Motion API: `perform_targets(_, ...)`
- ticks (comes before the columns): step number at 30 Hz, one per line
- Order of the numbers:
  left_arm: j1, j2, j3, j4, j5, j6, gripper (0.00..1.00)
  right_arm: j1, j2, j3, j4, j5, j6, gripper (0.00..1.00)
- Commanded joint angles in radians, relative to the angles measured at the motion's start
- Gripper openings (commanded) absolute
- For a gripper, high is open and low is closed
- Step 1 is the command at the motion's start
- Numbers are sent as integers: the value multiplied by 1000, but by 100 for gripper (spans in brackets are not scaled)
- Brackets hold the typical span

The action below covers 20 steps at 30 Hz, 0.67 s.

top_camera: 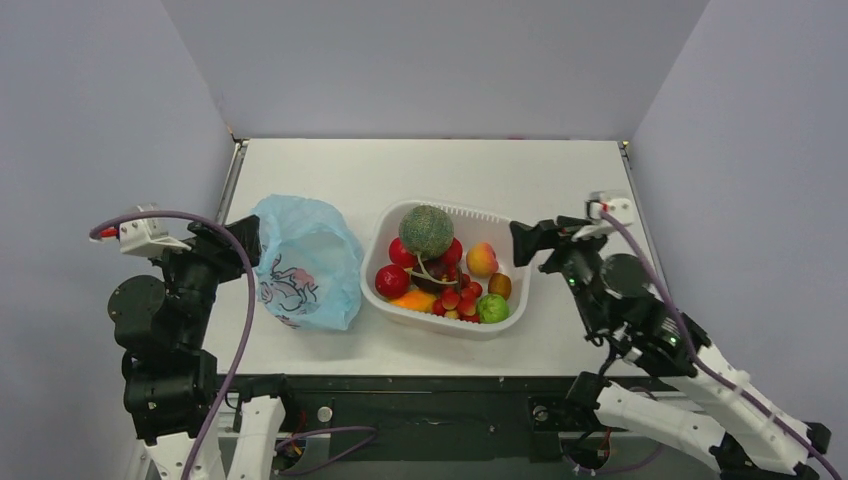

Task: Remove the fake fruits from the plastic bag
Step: Reset both arms

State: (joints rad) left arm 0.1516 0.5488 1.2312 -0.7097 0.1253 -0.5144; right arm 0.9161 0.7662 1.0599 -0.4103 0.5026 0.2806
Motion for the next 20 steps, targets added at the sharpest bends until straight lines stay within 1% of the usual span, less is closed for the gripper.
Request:
perform_targets(1,5,52,45,223,163,-36,59,-7,-175,-26,16,178,-23,83)
perform_targets(6,3,82,63,299,217,-74,59,-7,-291,-7,-29,308,-45,85)
perform_targets(10,2,84,55,320,242,-97,59,-7,-358,1,-57,368,-59,86)
perform_targets(16,3,76,26,321,240,-101,59,-7,-390,-3,-79,402,-36,87)
perform_targets(20,3,73,15,323,242,-106,59,-5,-392,-8,-87,393,-28,87)
